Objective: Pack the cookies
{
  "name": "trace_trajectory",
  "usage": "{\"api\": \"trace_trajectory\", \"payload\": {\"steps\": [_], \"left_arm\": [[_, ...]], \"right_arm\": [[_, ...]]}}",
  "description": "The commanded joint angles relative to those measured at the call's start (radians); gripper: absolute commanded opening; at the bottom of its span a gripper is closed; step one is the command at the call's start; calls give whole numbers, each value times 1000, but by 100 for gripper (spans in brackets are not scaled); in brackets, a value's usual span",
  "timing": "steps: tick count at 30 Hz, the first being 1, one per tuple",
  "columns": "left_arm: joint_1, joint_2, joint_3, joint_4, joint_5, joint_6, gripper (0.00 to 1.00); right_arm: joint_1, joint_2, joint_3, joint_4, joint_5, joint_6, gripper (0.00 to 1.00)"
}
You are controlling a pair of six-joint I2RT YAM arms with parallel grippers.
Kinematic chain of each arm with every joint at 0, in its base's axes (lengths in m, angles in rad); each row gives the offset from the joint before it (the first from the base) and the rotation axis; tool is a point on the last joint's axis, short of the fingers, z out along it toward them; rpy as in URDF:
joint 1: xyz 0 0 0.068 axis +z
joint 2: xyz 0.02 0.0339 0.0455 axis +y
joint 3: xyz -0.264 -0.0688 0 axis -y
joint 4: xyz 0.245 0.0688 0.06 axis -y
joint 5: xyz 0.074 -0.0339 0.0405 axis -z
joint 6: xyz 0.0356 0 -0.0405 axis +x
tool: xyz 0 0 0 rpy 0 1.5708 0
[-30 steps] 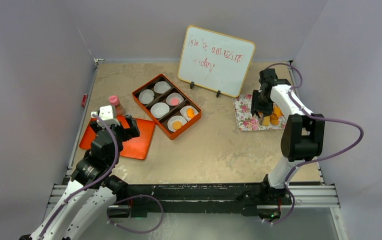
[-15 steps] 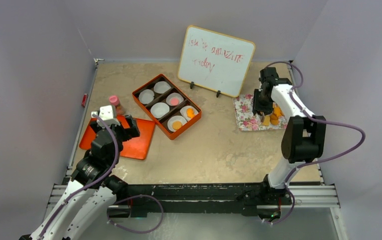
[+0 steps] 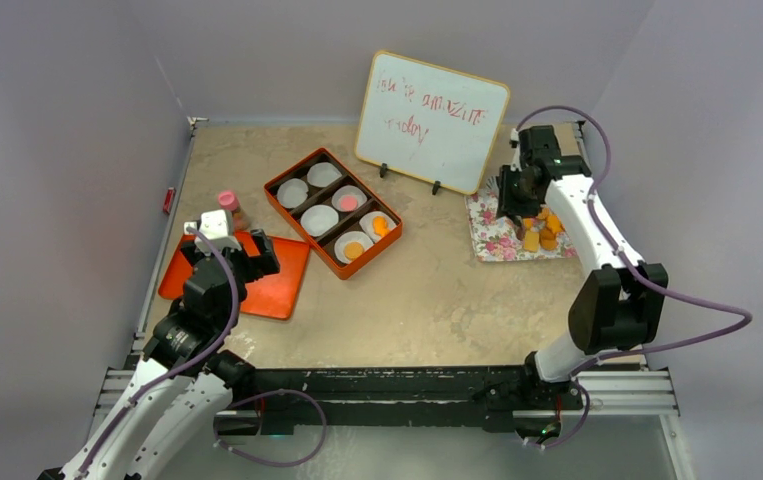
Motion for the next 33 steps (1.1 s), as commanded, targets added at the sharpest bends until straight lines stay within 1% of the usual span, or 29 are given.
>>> {"api": "trace_trajectory", "payload": {"steps": [1,14,21,33], "left_arm": [[10,8,-3,38,7,11,97],[11,8,-1,38,11,10,97],[11,5,-1,38,11,10,97],[13,-2,-1,38,9,10,97]], "right_arm": [[90,-37,73,-23,-8,-7,26],[339,38,232,-20,-7,26,25],[455,114,311,-8,-13,39,25],[614,274,438,38,-33,51,25]]}}
